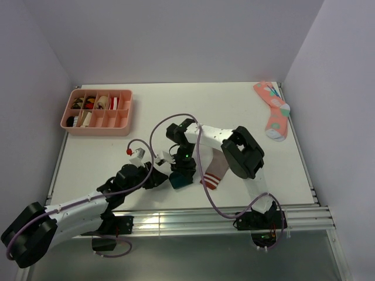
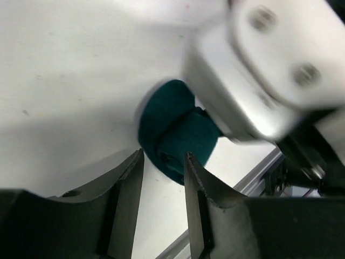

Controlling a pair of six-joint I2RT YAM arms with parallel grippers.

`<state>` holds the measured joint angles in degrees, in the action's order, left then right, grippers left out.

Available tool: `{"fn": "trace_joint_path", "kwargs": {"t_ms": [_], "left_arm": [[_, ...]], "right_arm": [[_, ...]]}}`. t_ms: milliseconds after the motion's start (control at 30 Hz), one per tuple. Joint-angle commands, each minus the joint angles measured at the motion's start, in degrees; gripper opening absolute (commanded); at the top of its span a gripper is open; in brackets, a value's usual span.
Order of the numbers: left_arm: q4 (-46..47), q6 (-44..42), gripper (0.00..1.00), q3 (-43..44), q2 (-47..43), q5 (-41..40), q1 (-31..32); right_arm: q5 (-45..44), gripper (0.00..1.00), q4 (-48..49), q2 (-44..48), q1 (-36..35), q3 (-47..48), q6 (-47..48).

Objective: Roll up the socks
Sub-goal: Roll the sock at the center of the board.

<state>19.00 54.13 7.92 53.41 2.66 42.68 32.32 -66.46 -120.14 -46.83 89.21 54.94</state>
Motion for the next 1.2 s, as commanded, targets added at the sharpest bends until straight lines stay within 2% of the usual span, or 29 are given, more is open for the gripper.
{"fn": "trace_joint_path", "kwargs": {"t_ms": [0,167,433,600,833,967,1167], "left_arm": [[6.7,-2.0,0.42,-2.1,-0.9,-2.5,2.8],[12.5,-2.5,0.47,-5.2,-0.1,-6.2,6.1],[21.2,-6.3,0.53,-6.3,0.7,-7.7,7.3],[24.8,-9.0,0.53,-3.7,7.8,-5.2,7.3],[35.8,-9.5,0.53,-4.8,15.7,-3.2,7.8],[37.8,-9.1,0.54,-5.2,16.1,-3.2,7.8],[36.0,-10.8,0.54,-3.1,19.0,-0.3,7.9]], "right_arm": [[-0.2,0.33,-4.8,-3.7,0.2,3.7,0.9],[-0.1,0.33,-7.1,-7.3,-0.1,8.7,0.2],[0.0,0.34,-9.5,-10.1,-0.8,12.2,0.1],[-0.1,0.34,-10.2,-11.5,-0.9,13.5,-0.2],[0.6,0.34,-10.4,-12.3,-0.9,14.2,-0.5],[0.7,0.34,-10.2,-12.7,-0.8,14.4,-0.8],[1.2,0.34,-10.2,-13.4,-0.9,15.8,-1.4]]}}
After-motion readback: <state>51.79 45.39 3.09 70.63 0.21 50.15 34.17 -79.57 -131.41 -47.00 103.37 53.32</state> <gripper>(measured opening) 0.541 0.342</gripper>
